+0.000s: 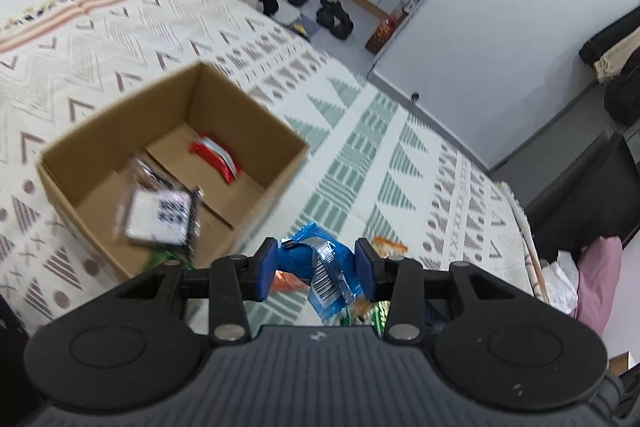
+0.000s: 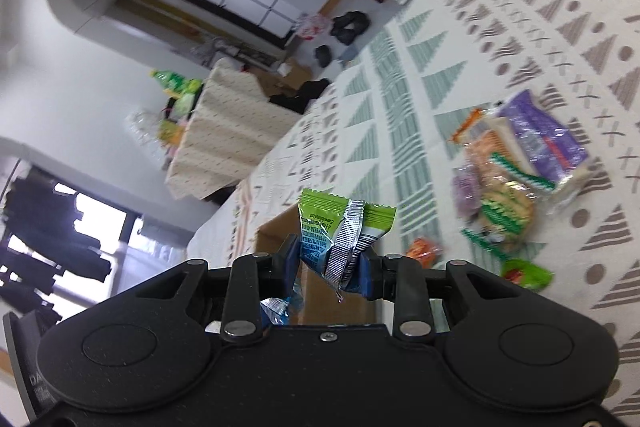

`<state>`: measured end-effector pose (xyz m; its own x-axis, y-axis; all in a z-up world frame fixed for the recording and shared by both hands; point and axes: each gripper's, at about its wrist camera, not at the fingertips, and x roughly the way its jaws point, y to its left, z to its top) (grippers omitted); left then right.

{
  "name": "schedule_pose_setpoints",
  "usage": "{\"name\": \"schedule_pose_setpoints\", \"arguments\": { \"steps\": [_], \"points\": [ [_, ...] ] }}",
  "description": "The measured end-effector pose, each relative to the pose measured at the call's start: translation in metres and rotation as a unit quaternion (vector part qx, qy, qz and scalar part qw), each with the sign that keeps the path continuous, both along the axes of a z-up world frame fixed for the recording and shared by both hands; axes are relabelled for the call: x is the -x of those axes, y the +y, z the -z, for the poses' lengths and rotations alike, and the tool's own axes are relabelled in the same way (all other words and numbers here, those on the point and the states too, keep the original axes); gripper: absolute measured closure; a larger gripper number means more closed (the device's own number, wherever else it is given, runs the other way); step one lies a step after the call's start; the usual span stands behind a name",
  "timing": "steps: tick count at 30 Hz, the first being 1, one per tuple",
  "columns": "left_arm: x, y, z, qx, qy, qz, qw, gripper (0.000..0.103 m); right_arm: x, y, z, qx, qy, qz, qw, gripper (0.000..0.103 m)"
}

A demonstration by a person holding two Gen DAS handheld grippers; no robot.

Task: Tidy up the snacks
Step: 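Carry both packets over the box and open both tools to drop them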

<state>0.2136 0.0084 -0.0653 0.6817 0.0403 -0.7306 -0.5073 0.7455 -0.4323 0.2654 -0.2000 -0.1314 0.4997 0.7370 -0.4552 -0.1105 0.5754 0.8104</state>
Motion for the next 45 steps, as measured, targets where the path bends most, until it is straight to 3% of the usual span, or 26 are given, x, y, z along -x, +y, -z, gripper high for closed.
{"name": "schedule_pose_setpoints", "arguments": {
  "steps": [9, 19, 37, 43, 45],
  "points": [
    [0.020, 0.038, -0.024, -0.015, -0.015, -0.032, 0.9993, 0.062, 0.005, 0.031, -0.014, -0.009, -0.032, -0.039, 0.999, 0.074],
    [0.028, 0.083, -0.026, -0.010, -0.019, -0.062, 0.9979, 0.062, 0.009, 0.067, -0.021, -0.012, -0.053, -0.071, 0.996, 0.074],
    [0.017, 0.136, 0.029, 0.017, 0.067, -0.073, 0.9949, 0.060, -0.003, 0.127, 0.004, 0.032, -0.036, -0.108, 0.993, 0.073],
    [0.011, 0.143, 0.034, 0.024, 0.086, -0.072, 0.9934, 0.054, -0.008, 0.137, 0.005, 0.037, -0.039, -0.111, 0.992, 0.073],
    [0.009, 0.143, 0.033, 0.023, 0.087, -0.068, 0.9936, 0.048, -0.008, 0.138, 0.003, 0.034, -0.045, -0.113, 0.992, 0.068]
  ]
}}
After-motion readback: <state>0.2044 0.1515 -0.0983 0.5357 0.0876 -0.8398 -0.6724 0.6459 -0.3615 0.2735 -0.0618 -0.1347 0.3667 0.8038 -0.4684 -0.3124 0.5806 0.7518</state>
